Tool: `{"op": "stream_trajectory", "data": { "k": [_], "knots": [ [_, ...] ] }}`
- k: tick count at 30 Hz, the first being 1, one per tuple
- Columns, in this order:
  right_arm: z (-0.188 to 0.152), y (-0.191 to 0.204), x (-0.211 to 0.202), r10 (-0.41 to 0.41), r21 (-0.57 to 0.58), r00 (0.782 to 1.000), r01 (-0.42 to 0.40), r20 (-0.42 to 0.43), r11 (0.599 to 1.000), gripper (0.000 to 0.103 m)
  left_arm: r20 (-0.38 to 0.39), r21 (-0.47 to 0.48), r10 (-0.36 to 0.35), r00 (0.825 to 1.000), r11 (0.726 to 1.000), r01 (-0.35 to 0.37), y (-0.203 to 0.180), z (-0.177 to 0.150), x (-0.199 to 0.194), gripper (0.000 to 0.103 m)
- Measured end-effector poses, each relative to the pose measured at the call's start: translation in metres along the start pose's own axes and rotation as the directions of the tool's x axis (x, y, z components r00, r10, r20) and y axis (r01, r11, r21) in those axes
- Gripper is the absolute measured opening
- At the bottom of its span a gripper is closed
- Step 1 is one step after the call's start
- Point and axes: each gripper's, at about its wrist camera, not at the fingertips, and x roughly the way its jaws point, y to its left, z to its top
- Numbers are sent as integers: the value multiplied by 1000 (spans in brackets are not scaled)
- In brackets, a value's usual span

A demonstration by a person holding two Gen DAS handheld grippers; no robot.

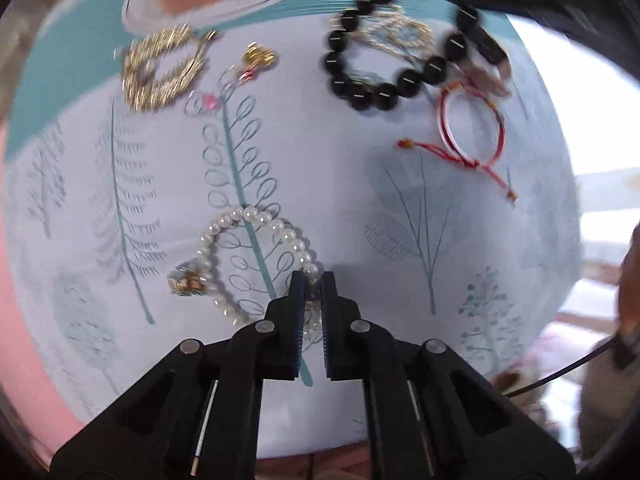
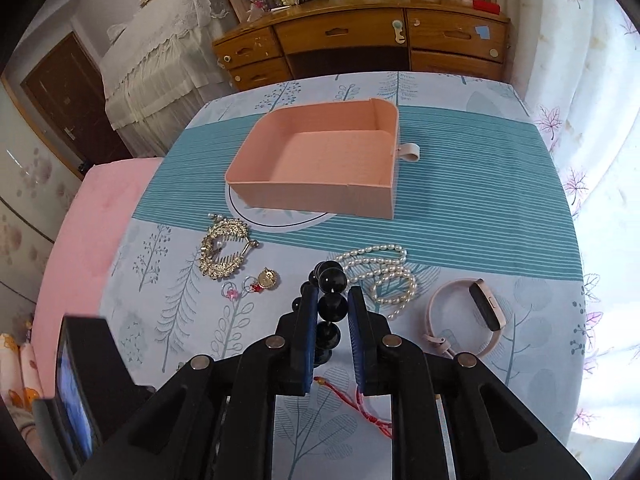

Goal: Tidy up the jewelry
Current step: 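Carry both bracelets into the pink box and open both tools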

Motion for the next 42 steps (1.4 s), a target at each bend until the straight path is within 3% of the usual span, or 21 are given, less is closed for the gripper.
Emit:
{"op": "stream_trajectory", "data": {
  "k": [7, 14, 20, 25, 28, 32, 37, 42],
  "knots": [
    [10, 7, -14, 32, -9, 999, -32, 27, 999, 15, 125, -4, -35, 992, 999, 35, 15, 9, -63, 5],
    [54, 20, -37, 54, -25, 995, -52, 84, 998, 15, 318, -29, -21, 948, 999, 32, 27, 26, -160, 5],
    [112, 40, -40, 75, -46, 985, -68, 153, 997, 15, 406, -66, 28, 913, 998, -1, 46, 65, -201, 5],
    [150, 42, 0, 99, -17, 985, -98, 140, 995, 15, 421, -100, 61, 905, 995, -20, 56, 90, -203, 5],
    [157, 27, 40, 30, 52, 998, -33, 48, 998, 15, 423, -119, 76, 903, 992, -28, 58, 112, -193, 5],
    [148, 5, 70, -52, 112, 998, 55, -32, 992, 20, 431, -136, 85, 898, 990, -29, 58, 139, -180, 5],
    [126, -14, 51, -56, 148, 998, 52, 25, 988, 36, 428, -142, 92, 899, 989, -33, 54, 173, -157, 5],
    [95, -38, 15, -43, 196, 995, 24, 92, 980, 36, 398, -199, 156, 904, 977, -81, 52, 210, -121, 5]
  ]
}}
